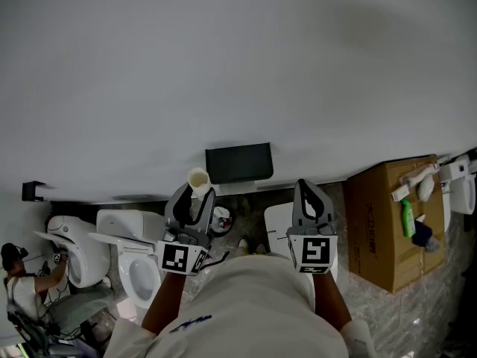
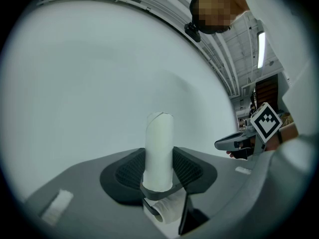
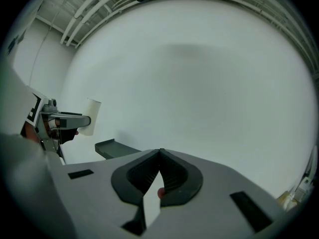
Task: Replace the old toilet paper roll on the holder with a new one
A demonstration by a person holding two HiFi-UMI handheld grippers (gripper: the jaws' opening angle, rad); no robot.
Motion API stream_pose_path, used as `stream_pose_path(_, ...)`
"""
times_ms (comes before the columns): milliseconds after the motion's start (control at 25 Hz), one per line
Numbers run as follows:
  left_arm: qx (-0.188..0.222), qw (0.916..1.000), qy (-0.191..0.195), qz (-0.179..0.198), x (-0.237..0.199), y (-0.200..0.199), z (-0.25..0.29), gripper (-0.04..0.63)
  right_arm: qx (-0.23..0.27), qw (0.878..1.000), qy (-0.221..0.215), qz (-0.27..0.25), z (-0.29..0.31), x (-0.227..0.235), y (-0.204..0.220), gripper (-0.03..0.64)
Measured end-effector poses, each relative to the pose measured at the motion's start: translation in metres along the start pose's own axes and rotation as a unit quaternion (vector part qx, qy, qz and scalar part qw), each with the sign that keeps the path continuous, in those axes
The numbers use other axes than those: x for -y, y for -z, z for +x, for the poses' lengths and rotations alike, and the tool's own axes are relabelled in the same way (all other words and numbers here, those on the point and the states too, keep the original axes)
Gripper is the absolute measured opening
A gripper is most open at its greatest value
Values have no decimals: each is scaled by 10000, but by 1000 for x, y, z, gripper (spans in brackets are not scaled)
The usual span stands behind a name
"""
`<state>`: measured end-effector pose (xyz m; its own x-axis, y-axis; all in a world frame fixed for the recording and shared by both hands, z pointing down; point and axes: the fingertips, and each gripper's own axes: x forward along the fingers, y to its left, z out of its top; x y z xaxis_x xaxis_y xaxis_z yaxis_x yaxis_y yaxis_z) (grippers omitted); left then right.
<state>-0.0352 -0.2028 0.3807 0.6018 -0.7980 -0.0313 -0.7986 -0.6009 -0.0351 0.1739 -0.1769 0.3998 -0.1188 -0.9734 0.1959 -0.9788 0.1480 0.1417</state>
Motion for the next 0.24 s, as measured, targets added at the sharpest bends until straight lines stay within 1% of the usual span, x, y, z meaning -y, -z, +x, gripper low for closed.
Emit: stream_pose_path(240,9,10000,11,13,3,-2,2,176,-3,10000,12,0,0,3,-1,3)
